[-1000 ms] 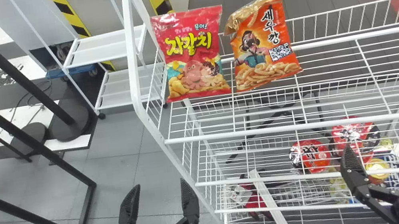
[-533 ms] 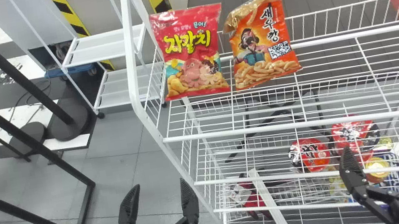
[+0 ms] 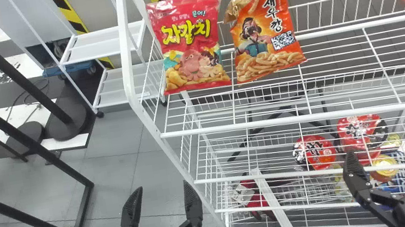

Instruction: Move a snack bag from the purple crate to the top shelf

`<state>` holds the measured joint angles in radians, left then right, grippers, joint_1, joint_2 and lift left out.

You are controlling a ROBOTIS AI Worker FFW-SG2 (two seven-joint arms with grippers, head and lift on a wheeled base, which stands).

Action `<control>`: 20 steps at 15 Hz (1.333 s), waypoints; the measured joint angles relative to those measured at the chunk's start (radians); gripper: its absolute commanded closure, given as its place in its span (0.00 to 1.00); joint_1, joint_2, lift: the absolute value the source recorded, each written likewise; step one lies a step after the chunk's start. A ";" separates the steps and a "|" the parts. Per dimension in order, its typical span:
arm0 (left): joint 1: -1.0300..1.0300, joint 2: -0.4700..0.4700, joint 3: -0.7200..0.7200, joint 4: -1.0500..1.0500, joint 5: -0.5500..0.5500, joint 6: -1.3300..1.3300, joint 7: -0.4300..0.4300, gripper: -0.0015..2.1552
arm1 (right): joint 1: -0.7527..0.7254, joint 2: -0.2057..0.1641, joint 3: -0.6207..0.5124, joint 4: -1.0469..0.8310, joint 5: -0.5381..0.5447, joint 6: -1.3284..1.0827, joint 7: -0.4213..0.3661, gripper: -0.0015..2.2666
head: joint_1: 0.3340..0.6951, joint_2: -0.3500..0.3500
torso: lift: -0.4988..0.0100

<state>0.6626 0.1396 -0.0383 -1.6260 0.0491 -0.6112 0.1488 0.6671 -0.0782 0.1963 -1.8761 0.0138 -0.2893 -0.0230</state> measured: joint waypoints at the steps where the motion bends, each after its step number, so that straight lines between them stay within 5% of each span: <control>1: 0.000 0.000 0.000 0.000 0.000 0.000 0.000 0.04 | 0.000 0.000 0.000 0.000 0.000 0.000 0.000 0.04 | 1.00 0.82 | 0.87; 20: 0.001 0.005 -0.002 -0.006 -0.005 0.009 0.000 0.04 | 0.005 0.000 0.002 -0.014 0.009 0.025 0.000 0.03 | 1.00 0.82 | 0.72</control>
<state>0.6640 0.1449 -0.0399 -1.6321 0.0445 -0.6020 0.1488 0.6720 -0.0782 0.1984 -1.8899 0.0226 -0.2645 -0.0230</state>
